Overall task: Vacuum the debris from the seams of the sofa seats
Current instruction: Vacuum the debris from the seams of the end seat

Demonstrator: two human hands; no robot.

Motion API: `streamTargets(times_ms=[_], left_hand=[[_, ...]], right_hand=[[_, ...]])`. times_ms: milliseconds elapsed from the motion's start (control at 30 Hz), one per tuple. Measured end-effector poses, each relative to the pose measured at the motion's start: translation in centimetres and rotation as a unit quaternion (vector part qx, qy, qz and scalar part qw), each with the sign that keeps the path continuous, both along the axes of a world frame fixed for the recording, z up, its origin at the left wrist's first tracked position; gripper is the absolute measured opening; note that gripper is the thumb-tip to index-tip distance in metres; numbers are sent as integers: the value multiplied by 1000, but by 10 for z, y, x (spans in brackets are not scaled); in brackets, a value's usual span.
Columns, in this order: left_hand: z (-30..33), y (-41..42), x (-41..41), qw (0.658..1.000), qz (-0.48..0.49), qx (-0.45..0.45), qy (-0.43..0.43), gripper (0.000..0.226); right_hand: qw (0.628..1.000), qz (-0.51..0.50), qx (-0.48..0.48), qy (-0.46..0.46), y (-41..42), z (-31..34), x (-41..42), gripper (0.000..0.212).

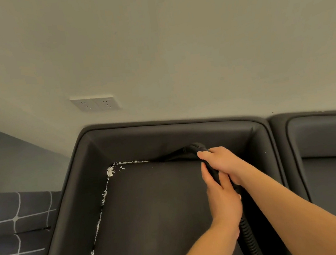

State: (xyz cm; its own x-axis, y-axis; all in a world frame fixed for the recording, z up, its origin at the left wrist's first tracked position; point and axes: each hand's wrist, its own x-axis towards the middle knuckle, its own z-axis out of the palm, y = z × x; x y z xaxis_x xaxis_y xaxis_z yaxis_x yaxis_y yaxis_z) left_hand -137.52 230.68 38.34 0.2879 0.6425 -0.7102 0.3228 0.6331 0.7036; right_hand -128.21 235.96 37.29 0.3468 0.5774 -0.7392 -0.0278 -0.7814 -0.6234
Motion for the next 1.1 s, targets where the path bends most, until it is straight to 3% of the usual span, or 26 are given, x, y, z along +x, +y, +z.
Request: streamTargets(times_ms=[233,400,700,933,1100], left_hand=[[22,-29,5,1000,13,16,17,50],[20,-27,-5,999,29,28,-4,51],[2,17,-18,999,25,39,6,56],[2,49,-18,997,66,37,-5,54],[-24,67,-20,999,40,25,24,55]], right_hand=[[997,72,17,-3,-17,36,-1,30],[998,51,42,11,-15,34,-10,28],[999,37,14,5,23,11,-23,28],[995,96,7,-1,68,10,-24,29],[998,56,-6,27,78,-16,-25,30]])
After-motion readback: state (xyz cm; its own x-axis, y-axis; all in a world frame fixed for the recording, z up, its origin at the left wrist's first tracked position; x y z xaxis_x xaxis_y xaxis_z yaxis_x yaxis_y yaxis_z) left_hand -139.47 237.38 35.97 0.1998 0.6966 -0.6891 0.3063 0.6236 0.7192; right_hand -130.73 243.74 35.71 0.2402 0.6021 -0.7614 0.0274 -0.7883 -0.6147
